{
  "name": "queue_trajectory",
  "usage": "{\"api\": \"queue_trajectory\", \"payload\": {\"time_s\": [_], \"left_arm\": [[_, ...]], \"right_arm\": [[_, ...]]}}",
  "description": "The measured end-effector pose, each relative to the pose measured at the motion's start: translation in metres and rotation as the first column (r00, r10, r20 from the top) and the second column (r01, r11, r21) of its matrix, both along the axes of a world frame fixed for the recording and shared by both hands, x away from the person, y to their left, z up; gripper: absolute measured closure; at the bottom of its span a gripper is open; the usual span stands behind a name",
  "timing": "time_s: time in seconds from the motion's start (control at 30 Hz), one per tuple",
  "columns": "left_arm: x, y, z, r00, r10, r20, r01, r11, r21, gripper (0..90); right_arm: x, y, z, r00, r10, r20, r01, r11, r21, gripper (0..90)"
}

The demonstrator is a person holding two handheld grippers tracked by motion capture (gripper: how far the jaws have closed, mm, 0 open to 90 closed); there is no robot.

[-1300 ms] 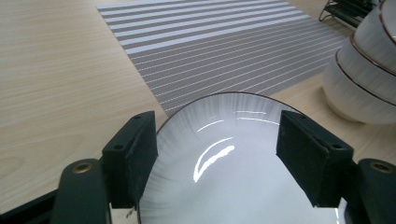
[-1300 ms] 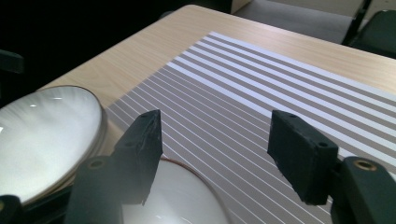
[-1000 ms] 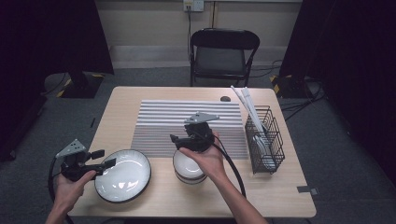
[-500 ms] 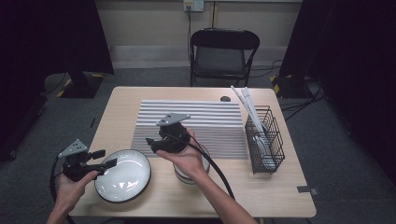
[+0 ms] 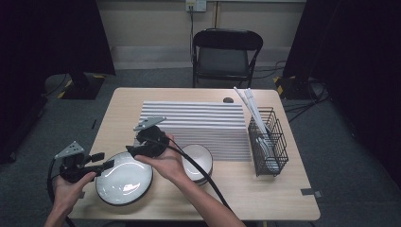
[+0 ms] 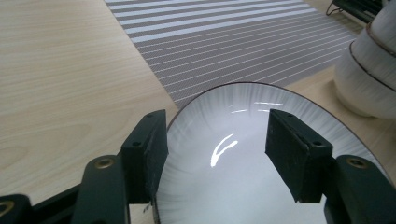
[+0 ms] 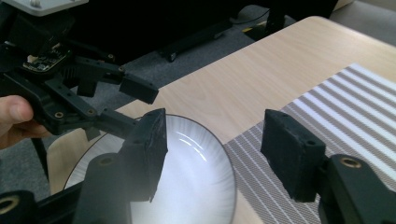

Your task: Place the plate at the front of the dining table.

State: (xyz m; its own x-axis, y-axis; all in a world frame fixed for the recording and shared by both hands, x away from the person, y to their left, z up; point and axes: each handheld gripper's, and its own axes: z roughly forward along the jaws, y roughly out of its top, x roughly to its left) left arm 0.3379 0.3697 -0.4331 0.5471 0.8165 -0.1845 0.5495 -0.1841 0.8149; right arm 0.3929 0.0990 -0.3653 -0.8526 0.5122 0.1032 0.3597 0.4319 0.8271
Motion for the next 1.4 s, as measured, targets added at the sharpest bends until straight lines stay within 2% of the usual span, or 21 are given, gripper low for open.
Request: {"api": "queue_trajectory", "payload": {"time_s": [0.27,0.47,0.6,0.7,0.73,0.77,0.8,0.9,0.97,1.17,1.23,1.4], "left_arm": [[0.002,0.007,-0.006,0.9998,0.012,-0.016,-0.012,0.9999,-0.002,44.5],[0.004,0.014,-0.012,0.9992,0.025,-0.032,-0.025,0.9996,-0.015,53.1],[0.005,0.020,-0.017,0.9982,0.036,-0.047,-0.037,0.9990,-0.024,57.2],[0.005,0.021,-0.018,0.9982,0.037,-0.047,-0.039,0.9990,-0.023,58.1],[0.005,0.022,-0.018,0.9981,0.035,-0.050,-0.036,0.9991,-0.023,58.2],[0.005,0.022,-0.019,0.9980,0.041,-0.048,-0.041,0.9991,-0.012,58.2],[0.006,0.022,-0.021,0.9973,0.040,-0.061,-0.041,0.9990,-0.018,58.2],[0.006,0.023,-0.023,0.9972,0.044,-0.061,-0.045,0.9989,-0.014,58.2],[0.006,0.024,-0.023,0.9969,0.048,-0.063,-0.048,0.9988,-0.007,58.2],[0.007,0.025,-0.027,0.9957,0.059,-0.071,-0.060,0.9981,-0.014,59.9],[0.008,0.027,-0.029,0.9939,0.069,-0.086,-0.071,0.9972,-0.023,61.8],[0.009,0.028,-0.031,0.9934,0.063,-0.096,-0.065,0.9978,-0.014,63.9]], "right_arm": [[0.002,0.015,-0.013,0.9992,0.028,-0.029,-0.029,0.999,-0.033,46.8],[0.007,0.023,-0.023,0.9974,0.044,-0.057,-0.046,0.998,-0.033,53.6],[0.011,0.029,-0.031,0.9960,0.052,-0.072,-0.056,0.997,-0.057,57.0],[0.014,0.030,-0.034,0.9948,0.052,-0.087,-0.057,0.997,-0.054,57.4],[0.016,0.031,-0.037,0.9926,0.052,-0.110,-0.058,0.997,-0.054,58.9],[0.016,0.031,-0.037,0.9926,0.052,-0.110,-0.058,0.997,-0.054,58.9],[0.018,0.032,-0.040,0.9928,0.047,-0.110,-0.054,0.997,-0.061,58.1],[0.020,0.033,-0.043,0.9901,0.058,-0.128,-0.066,0.996,-0.062,58.1],[0.021,0.035,-0.047,0.9888,0.064,-0.134,-0.076,0.994,-0.081,59.4],[0.027,0.037,-0.055,0.9902,0.037,-0.135,-0.052,0.993,-0.109,60.4],[0.030,0.036,-0.059,0.9906,0.023,-0.135,-0.039,0.992,-0.122,61.9],[0.033,0.034,-0.062,0.9907,0.010,-0.135,-0.028,0.990,-0.136,62.9]]}}
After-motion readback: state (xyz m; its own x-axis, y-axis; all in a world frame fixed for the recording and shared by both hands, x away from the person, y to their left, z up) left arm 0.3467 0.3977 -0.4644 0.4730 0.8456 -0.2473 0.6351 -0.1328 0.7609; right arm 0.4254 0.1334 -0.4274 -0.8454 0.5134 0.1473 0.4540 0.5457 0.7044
